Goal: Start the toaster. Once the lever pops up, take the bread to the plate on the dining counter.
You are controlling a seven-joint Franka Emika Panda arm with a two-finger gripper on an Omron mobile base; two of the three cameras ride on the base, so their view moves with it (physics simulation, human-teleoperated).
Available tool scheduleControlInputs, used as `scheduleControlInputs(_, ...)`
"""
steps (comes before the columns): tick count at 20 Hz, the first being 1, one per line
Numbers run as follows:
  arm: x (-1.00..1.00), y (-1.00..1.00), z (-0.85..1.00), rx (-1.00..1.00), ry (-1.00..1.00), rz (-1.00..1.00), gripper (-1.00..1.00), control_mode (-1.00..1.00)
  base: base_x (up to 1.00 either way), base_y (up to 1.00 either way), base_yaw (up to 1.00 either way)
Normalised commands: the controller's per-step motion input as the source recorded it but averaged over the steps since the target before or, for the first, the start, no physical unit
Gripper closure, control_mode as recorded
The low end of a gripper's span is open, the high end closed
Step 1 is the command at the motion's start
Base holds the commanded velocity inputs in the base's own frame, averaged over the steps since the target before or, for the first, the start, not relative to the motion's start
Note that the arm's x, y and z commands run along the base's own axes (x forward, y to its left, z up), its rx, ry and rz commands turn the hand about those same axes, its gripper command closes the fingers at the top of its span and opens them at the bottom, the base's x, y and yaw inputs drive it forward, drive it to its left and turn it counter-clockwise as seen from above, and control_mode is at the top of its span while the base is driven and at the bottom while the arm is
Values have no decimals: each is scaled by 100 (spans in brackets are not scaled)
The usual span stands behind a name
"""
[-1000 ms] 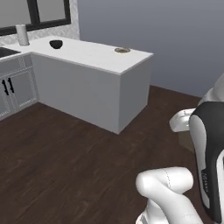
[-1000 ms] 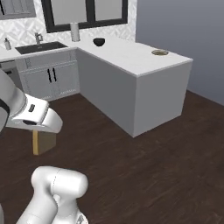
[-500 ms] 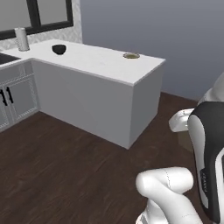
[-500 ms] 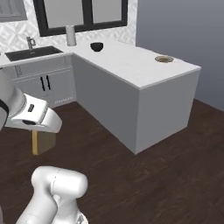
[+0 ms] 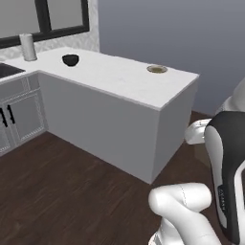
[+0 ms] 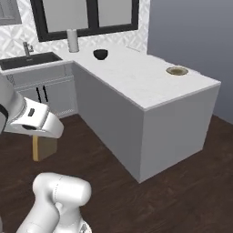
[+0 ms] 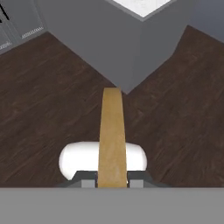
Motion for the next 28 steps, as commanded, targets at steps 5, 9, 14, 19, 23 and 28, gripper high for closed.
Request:
scheduleControlInputs(5,0,0,0,0,0,0,100,100,94,-52,36)
scheduleControlInputs(9,0,0,0,0,0,0,100,100,63,-69,37)
scheduleControlInputs(14,0,0,0,0,0,0,100,100,56,-94,35)
scheduleControlInputs(19,0,0,0,0,0,0,100,100,18,-100,29)
scheduleControlInputs(23,0,0,0,0,0,0,100,100,2,-100,28)
scheduleControlInputs(28,0,0,0,0,0,0,100,100,0,-100,28)
